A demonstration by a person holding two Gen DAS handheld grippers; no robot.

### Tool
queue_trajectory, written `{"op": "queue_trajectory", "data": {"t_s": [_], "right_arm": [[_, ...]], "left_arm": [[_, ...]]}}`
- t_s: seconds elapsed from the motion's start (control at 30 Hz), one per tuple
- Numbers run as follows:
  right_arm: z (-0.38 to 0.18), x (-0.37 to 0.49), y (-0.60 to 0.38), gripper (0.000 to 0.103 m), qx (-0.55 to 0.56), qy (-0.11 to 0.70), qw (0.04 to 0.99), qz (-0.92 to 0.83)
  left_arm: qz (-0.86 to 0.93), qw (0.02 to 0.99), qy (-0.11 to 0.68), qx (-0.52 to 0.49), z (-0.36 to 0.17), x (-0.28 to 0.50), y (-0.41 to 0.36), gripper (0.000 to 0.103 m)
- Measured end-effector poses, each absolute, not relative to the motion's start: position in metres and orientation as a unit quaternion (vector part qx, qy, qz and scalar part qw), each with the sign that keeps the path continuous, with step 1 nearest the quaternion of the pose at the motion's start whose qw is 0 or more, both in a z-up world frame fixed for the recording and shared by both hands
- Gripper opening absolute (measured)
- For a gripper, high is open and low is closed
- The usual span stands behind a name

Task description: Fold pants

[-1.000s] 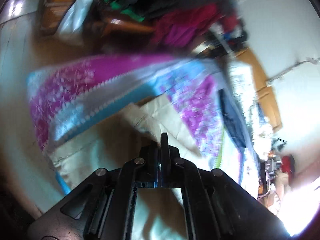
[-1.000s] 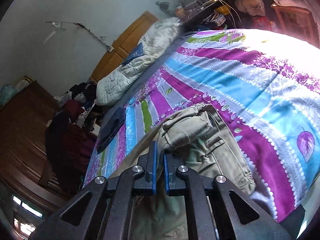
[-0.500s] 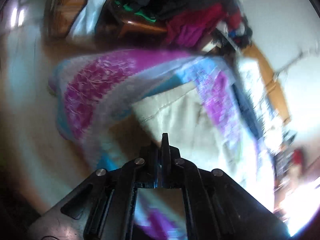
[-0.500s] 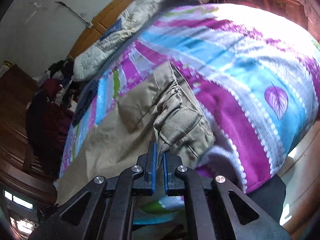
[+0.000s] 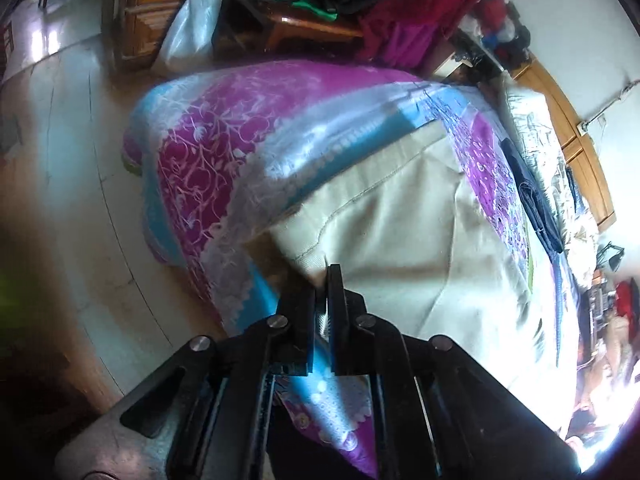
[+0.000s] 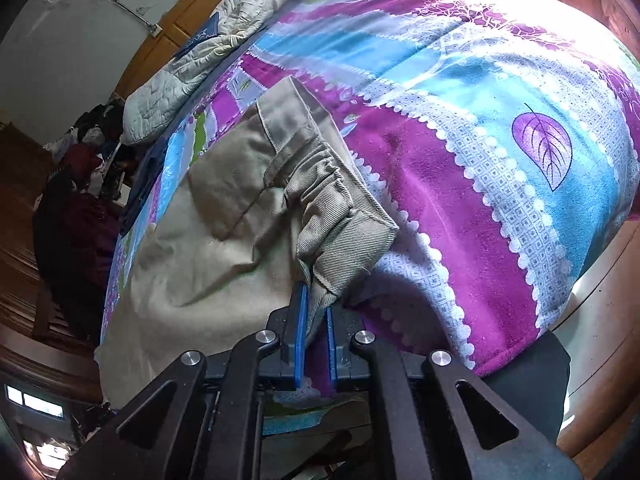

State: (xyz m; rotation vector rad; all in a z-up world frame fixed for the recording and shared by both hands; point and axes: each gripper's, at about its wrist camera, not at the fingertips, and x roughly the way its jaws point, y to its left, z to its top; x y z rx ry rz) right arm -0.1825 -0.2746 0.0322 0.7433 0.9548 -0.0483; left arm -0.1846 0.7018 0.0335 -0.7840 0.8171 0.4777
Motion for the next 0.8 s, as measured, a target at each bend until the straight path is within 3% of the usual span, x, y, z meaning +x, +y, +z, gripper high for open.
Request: {"op": "queue_trajectory", "data": {"t_s": [0.03,0.1,0.13,0.17,0.33,0.5,0.57,0.7,0.8], "right_arm": [[0.033,-0.184,-0.277,0.012,0.352,0.449,0.821,-0.02],[0.034,-0.193,-0.286,0.035,0.352,0.452,0.819,-0.035],[0.034,-0.2,-0.293,0.043,0.355,0.451,0.817,-0.045],[0.034,-0.206,-0.3,0.043,0.363,0.45,0.814,-0.05],[0.094,-0.218,-0.32,0.044,0.27,0.385,0.861,-0.196],[0.16,-0.092,-0.197,0.053,0.106,0.37,0.921,0.047],[0.157,-0.034,-0.124,0.061,0.039,0.391,0.907,0.153],[0.108,0.057,-0.009,0.062,-0.113,0.449,0.857,0.226],[0.068,0.095,0.03,0.062,-0.15,0.496,0.816,0.256]], "left_arm": [[0.228,0.818,0.381,-0.366,0.036,-0.185,0.702,0.012],[0.243,0.814,0.38,-0.366,0.038,-0.194,0.707,0.031],[0.26,0.81,0.38,-0.363,0.038,-0.202,0.71,0.049],[0.28,0.806,0.376,-0.361,0.038,-0.209,0.715,0.055],[0.322,0.792,0.338,-0.394,0.045,-0.256,0.732,0.053],[0.203,0.854,0.342,-0.335,0.08,-0.217,0.666,0.054],[0.133,0.867,0.346,-0.332,0.085,-0.183,0.625,0.055],[0.03,0.854,0.4,-0.33,0.062,-0.12,0.548,0.055],[0.015,0.861,0.437,-0.261,0.045,-0.093,0.501,0.055]]}}
